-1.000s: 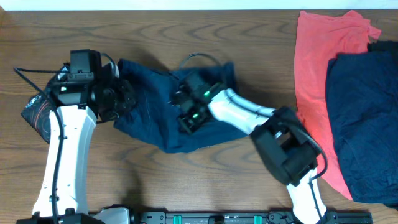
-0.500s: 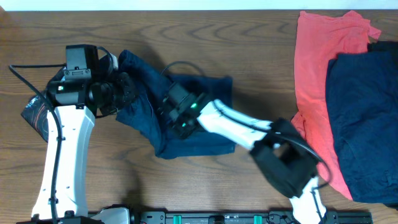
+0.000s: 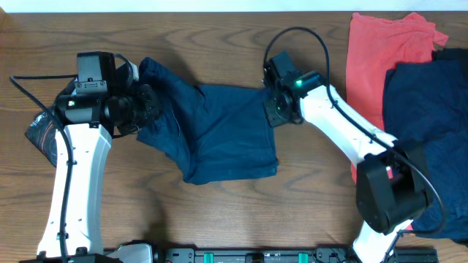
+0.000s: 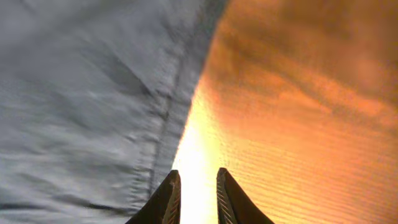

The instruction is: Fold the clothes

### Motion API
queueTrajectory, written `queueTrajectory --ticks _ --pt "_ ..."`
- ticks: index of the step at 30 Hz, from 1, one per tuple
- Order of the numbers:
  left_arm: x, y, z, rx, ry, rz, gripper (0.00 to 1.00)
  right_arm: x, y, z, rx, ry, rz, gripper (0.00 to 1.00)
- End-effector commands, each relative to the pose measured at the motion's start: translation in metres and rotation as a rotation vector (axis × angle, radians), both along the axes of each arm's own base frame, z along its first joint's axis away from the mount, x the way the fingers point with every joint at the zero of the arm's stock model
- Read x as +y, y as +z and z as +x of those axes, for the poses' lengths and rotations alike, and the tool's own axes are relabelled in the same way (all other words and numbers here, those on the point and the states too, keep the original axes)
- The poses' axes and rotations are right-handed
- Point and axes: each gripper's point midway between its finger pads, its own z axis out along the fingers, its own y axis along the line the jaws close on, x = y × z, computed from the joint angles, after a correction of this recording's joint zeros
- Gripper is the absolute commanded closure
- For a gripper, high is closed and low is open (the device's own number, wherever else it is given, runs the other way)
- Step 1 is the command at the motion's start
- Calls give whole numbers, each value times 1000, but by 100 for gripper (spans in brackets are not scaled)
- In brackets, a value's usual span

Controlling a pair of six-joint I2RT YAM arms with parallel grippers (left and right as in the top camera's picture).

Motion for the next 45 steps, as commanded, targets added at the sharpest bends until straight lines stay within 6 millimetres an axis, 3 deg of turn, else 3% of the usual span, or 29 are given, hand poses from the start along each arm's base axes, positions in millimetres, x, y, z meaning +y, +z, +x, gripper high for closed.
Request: queueTrajectory --ticks 1,7,15,22,27,35,40,41,42,43,45 --pt "-9 7 8 -15 -1 -27 93 2 -27 -21 76 7 14 81" --pt "-44 7 14 -25 -50 -59 93 21 -59 -55 152 62 108 81" --pt "-104 14 14 -66 -158 -99 94 36 -76 -83 188 72 123 80" --pt "-142 -12 4 -4 -260 -65 94 38 -77 -86 192 76 121 80" --pt "-155 -30 2 45 -291 -54 93 37 -77 -88 200 69 116 80" --pt "-158 -33 2 54 -286 -59 93 4 -74 -81 189 -37 -8 80" --pt "-159 -33 1 56 -288 -67 92 -32 -40 -53 104 -146 -76 78" --pt "-162 -32 0 59 -292 -83 83 -37 -29 -46 78 -165 -73 78" --pt "-167 -29 -1 58 -308 -113 63 -40 -20 -39 56 -167 -62 78" --pt "-173 -25 -2 54 -328 -147 49 -43 -9 -32 28 -170 -46 77" --pt "-187 -13 -6 16 -425 -226 39 -48 12 -19 -30 -182 -16 77"
